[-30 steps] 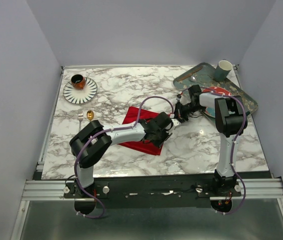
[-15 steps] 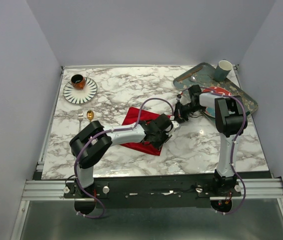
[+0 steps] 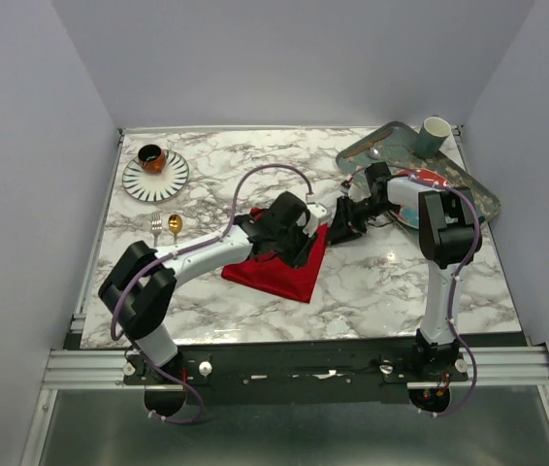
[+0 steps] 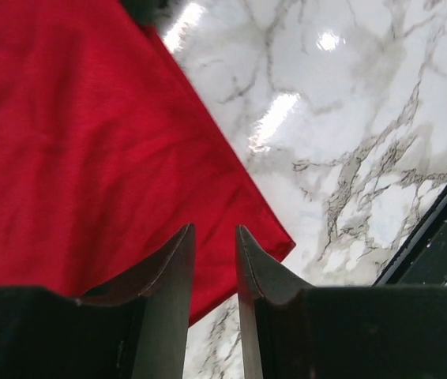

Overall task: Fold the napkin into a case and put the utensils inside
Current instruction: Pick up the lower triangle-folded napkin from the center of the board.

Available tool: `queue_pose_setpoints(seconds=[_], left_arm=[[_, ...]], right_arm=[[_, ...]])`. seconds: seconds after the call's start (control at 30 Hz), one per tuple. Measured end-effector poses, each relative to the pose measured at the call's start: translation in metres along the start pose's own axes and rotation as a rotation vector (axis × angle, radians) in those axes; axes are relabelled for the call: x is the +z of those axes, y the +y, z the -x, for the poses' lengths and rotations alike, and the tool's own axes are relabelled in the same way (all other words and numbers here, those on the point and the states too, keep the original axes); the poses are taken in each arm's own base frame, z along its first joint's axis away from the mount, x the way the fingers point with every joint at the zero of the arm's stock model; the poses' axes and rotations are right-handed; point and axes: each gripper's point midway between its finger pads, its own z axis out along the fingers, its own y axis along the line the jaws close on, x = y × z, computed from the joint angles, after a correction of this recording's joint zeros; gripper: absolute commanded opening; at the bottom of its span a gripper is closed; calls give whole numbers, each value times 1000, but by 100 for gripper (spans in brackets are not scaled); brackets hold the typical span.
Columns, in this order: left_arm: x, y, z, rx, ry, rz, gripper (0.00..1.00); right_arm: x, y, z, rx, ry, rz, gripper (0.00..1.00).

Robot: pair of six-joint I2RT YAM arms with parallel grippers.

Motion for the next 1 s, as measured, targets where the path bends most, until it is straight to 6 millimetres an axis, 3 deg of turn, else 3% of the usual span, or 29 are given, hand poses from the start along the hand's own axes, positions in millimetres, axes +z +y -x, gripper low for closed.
queue_pose_setpoints(seconds=[0.13, 0.37, 0.63, 1.0], left_arm=[[-25, 23, 19, -40, -79, 6, 40], [-35, 51, 15, -88, -91, 10, 40], [-39, 66, 15, -99, -100, 24, 40], [-50, 104, 11, -174, -117, 84, 39]], right_arm=[[-5, 0, -3, -36, 17, -16, 59], [-14, 5, 0, -80, 24, -33, 59], [-13, 8, 33, -69, -26, -33, 51], [-3, -1, 36, -7, -16, -29, 31]])
